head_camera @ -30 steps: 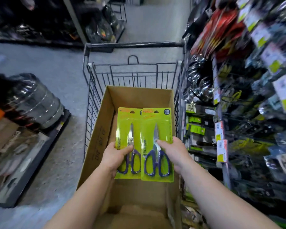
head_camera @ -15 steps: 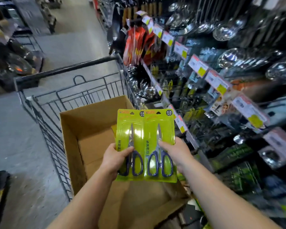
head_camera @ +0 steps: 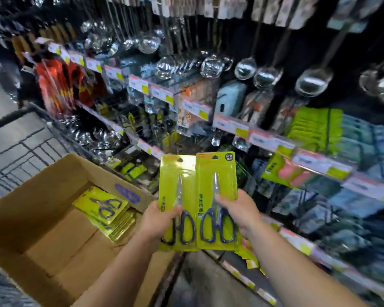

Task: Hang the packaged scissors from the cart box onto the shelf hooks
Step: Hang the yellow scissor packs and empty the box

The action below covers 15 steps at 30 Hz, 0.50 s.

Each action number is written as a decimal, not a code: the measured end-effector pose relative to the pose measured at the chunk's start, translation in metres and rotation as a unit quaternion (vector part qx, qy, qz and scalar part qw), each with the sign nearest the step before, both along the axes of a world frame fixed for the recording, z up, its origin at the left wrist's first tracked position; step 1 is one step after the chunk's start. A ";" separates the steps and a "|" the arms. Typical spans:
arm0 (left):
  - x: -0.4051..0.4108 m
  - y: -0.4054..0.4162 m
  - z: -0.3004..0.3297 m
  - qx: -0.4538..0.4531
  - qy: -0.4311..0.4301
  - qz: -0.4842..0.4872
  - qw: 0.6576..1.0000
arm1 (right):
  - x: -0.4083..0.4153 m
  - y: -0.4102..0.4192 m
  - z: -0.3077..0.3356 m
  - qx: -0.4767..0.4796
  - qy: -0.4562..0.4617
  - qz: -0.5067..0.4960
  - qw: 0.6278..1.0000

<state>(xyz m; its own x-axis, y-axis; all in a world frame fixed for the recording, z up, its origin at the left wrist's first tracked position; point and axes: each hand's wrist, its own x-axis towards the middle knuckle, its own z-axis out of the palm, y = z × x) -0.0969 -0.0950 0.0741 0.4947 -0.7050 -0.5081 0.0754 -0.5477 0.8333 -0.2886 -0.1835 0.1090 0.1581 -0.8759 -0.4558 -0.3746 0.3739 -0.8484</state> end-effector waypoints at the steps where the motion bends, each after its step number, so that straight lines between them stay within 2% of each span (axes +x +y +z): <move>1: -0.015 -0.004 0.000 -0.005 -0.006 -0.024 1.000 | -0.019 0.004 0.000 -0.004 0.000 -0.019 1.000; 9: -0.151 -0.003 0.000 0.019 0.022 -0.158 0.987 | -0.174 0.060 -0.008 0.017 -0.030 -0.132 0.991; 15: -0.279 0.036 0.002 0.042 0.055 -0.209 0.976 | -0.302 0.128 0.001 0.016 -0.056 -0.169 0.984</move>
